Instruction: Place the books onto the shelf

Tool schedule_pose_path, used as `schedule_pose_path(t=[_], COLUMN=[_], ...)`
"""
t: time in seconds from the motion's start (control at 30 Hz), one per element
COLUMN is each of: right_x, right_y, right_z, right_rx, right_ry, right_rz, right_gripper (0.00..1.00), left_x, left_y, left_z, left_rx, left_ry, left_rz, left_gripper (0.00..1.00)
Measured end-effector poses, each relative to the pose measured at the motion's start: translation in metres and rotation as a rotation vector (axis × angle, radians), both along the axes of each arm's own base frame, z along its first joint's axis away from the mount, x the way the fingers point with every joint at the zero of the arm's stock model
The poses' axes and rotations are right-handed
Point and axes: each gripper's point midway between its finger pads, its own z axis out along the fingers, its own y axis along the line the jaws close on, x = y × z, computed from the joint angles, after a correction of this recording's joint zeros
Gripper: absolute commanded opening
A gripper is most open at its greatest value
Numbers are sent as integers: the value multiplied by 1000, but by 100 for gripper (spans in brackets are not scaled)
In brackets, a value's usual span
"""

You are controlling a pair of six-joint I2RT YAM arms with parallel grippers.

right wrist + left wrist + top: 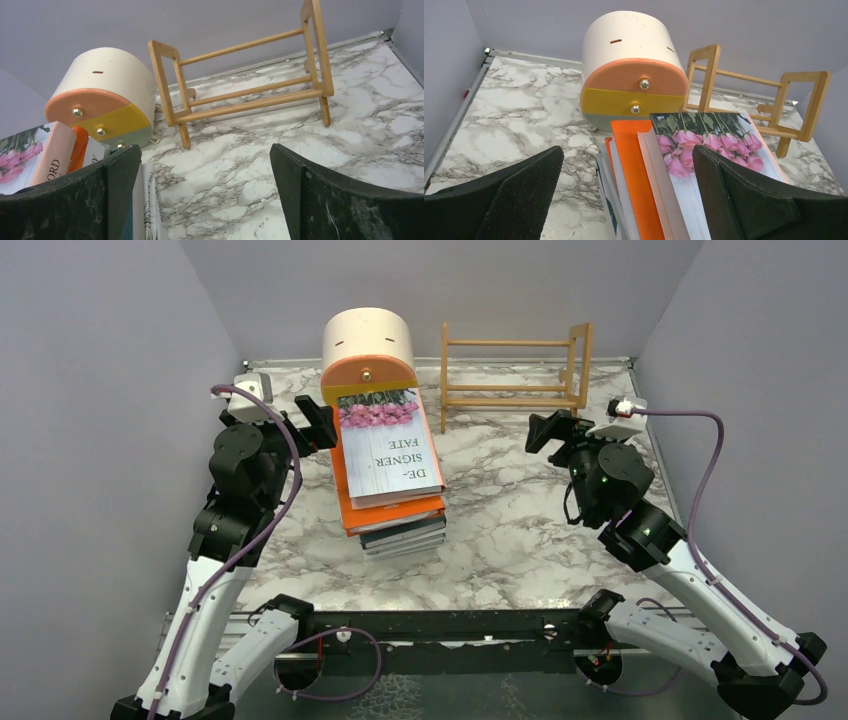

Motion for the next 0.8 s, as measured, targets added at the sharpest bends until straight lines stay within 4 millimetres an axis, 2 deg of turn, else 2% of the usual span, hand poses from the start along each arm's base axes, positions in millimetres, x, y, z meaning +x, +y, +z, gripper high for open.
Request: schedule_pose_path(t=[0.43, 0.8], right_x=[0, 4], right_y=[2, 9], right_z=[-1, -4], right_rx=[6, 1], right_ry=[2, 9], right_rz=[9, 26], right_gripper=[100, 100], left_x=[-3, 2], left_y=[0, -4], left_z=[2, -4], left_rx=[9, 15], left_ry=[-12, 11], left_rz=[-9, -23], left_gripper=[99, 99])
